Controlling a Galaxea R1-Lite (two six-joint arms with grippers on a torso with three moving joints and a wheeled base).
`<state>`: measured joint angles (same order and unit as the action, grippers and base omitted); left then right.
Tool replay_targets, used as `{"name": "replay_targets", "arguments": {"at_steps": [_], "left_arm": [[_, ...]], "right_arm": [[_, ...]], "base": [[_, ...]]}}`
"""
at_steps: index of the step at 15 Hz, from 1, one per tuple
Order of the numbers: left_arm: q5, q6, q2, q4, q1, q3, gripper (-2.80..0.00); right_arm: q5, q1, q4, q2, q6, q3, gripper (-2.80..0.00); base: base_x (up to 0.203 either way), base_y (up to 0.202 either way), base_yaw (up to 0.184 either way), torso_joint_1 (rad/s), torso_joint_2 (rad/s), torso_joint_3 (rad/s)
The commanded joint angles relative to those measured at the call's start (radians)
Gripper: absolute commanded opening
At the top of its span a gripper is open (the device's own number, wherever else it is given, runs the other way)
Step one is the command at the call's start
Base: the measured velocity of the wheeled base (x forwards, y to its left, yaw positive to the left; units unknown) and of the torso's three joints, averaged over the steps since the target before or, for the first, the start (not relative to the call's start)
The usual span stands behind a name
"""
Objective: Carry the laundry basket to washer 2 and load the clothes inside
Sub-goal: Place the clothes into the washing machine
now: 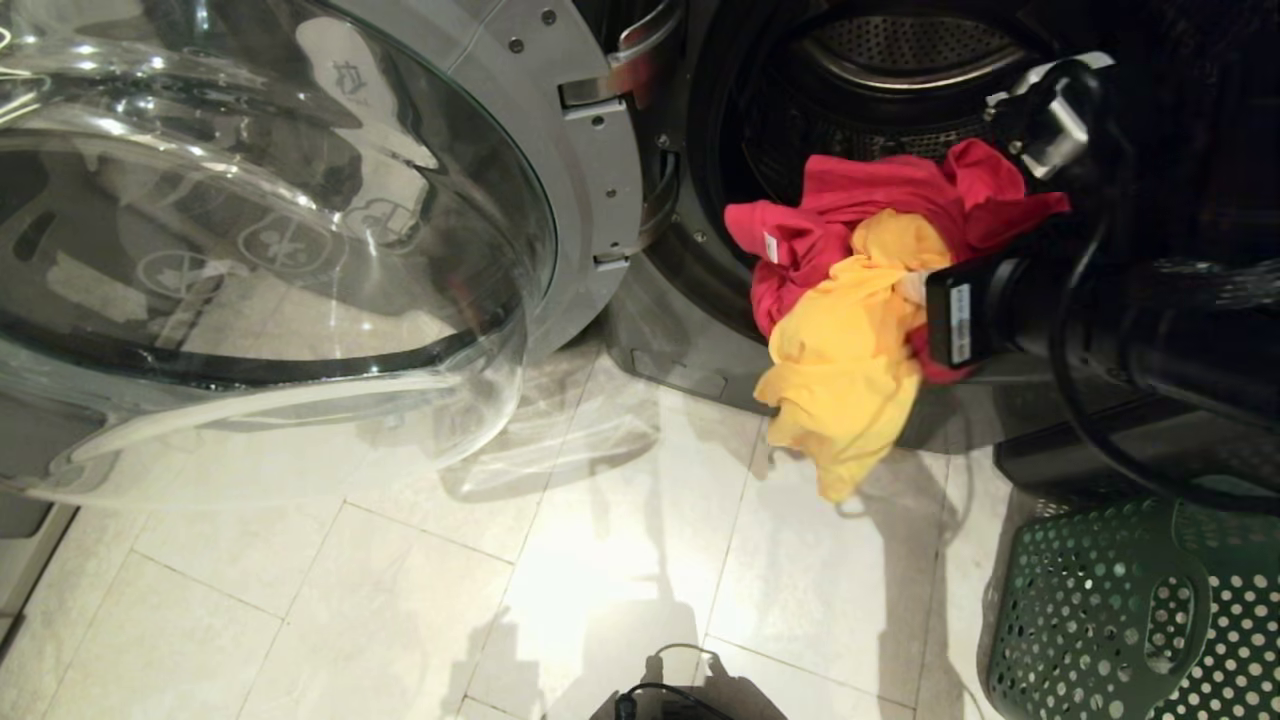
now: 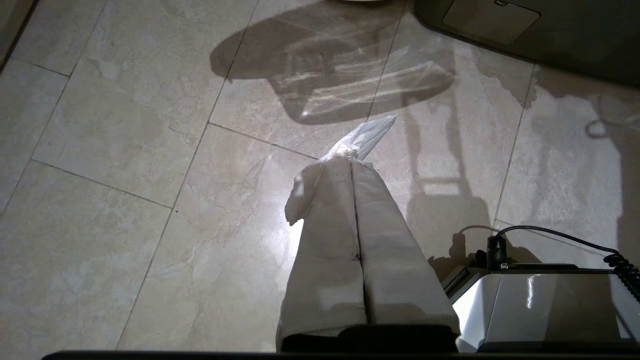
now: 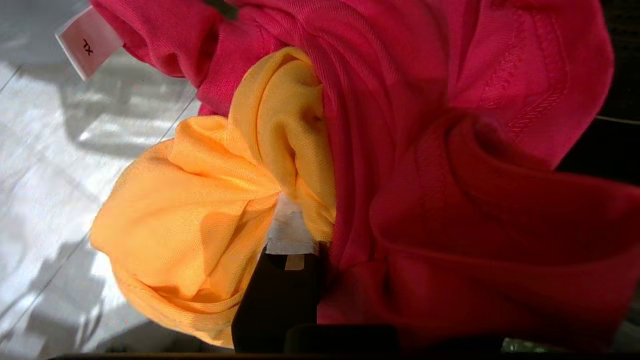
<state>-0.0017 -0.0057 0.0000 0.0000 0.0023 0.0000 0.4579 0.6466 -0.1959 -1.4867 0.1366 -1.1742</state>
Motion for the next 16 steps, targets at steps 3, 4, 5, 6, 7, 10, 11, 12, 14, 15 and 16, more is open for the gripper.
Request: {"name": "replay_targets", "arguments": {"at_steps": [3, 4, 5, 6, 7, 10, 11, 12, 14, 15, 16], "left_arm": [[0.0, 0.0, 0.002, 0.0, 0.001, 0.0, -2.8], [0.0, 0.0, 0.002, 0.0, 0.001, 0.0, -2.8], [0.0, 0.0, 0.002, 0.0, 0.001, 0.0, -2.8], [0.0, 0.0, 0.002, 0.0, 0.001, 0.0, -2.8], [0.0, 0.0, 0.002, 0.0, 0.001, 0.0, -2.8], [0.0, 0.0, 0.002, 0.0, 0.001, 0.0, -2.8], [0.0, 0.0, 0.002, 0.0, 0.001, 0.0, -2.8], [0.0, 0.0, 0.002, 0.0, 0.001, 0.0, -2.8], [0.0, 0.0, 0.002, 0.0, 0.001, 0.0, -2.8], [0.0, 0.0, 0.002, 0.0, 0.001, 0.0, -2.8], [0.0, 0.0, 0.002, 0.0, 0.001, 0.0, -2.8]], "right_arm": [[0.047, -0.106, -0.41, -0.278, 0.019, 0.005, -2.8], [0.058, -0.138, -0.513, -0.322, 0.048, -0.015, -2.8], [0.065, -0.175, -0.618, -0.37, 0.089, -0.053, -2.8], [0.068, -0.204, -0.704, -0.412, 0.13, -0.104, -2.8], [0.069, -0.231, -0.778, -0.451, 0.176, -0.159, -2.8], [0.069, -0.266, -0.842, -0.513, 0.235, -0.307, -2.8], [0.069, -0.269, -0.844, -0.531, 0.239, -0.364, -2.8], [0.07, -0.274, -0.844, -0.554, 0.242, -0.429, -2.8], [0.07, -0.284, -0.843, -0.594, 0.259, -0.551, -2.8], [0.068, -0.289, -0.843, -0.605, 0.266, -0.6, -2.8], [0.067, -0.292, -0.843, -0.612, 0.275, -0.648, -2.8]], "base": [[0.0, 0.0, 0.0, 0.0, 0.0, 0.0], [0.0, 0.0, 0.0, 0.0, 0.0, 0.0], [0.0, 0.0, 0.0, 0.0, 0.0, 0.0], [0.0, 0.0, 0.0, 0.0, 0.0, 0.0], [0.0, 0.0, 0.0, 0.0, 0.0, 0.0], [0.0, 0.0, 0.0, 0.0, 0.0, 0.0], [0.0, 0.0, 0.0, 0.0, 0.0, 0.0], [0.0, 0.0, 0.0, 0.0, 0.0, 0.0], [0.0, 0.0, 0.0, 0.0, 0.0, 0.0], [0.0, 0.0, 0.0, 0.0, 0.0, 0.0], [0.0, 0.0, 0.0, 0.0, 0.0, 0.0]]}}
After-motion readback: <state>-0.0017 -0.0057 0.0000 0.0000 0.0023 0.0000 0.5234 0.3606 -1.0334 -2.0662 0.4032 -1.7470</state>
